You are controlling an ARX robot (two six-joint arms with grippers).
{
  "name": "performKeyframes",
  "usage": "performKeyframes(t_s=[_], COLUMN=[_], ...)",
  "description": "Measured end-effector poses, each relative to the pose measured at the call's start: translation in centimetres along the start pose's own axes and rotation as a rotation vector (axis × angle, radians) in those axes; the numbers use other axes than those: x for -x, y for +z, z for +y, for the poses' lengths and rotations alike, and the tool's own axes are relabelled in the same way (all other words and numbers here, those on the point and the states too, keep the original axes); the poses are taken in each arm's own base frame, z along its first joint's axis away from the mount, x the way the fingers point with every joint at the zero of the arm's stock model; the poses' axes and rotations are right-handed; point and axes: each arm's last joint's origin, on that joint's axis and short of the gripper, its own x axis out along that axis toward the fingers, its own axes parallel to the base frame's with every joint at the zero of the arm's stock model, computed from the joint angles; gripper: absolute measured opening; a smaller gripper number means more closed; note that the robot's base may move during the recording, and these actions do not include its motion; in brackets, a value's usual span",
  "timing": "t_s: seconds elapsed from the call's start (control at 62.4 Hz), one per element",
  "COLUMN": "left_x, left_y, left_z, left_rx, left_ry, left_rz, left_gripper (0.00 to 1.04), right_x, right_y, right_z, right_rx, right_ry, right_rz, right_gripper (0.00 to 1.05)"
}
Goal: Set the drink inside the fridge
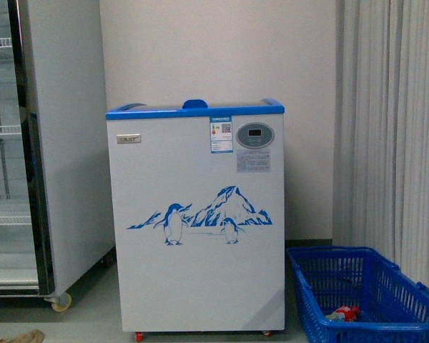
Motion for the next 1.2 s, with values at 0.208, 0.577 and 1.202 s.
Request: performKeyframes(t_s=[0.208,0.577,1.202], left_x=[0.0,0.0,0.0], left_y=[0.0,0.0,0.0], left_z=[0.0,0.0,0.0], left_rx=[0.0,0.0,0.0], left_ry=[0.0,0.0,0.0], left_rz=[0.0,0.0,0.0], left_gripper=[0.97,0.97,0.97], right_x=[0.0,0.0,0.0], right_y=[0.0,0.0,0.0], right_z=[0.0,0.0,0.0], right_rx=[0.0,0.0,0.0], right_ry=[0.0,0.0,0.0], right_rz=[0.0,0.0,0.0], right_gripper=[0.97,0.97,0.97])
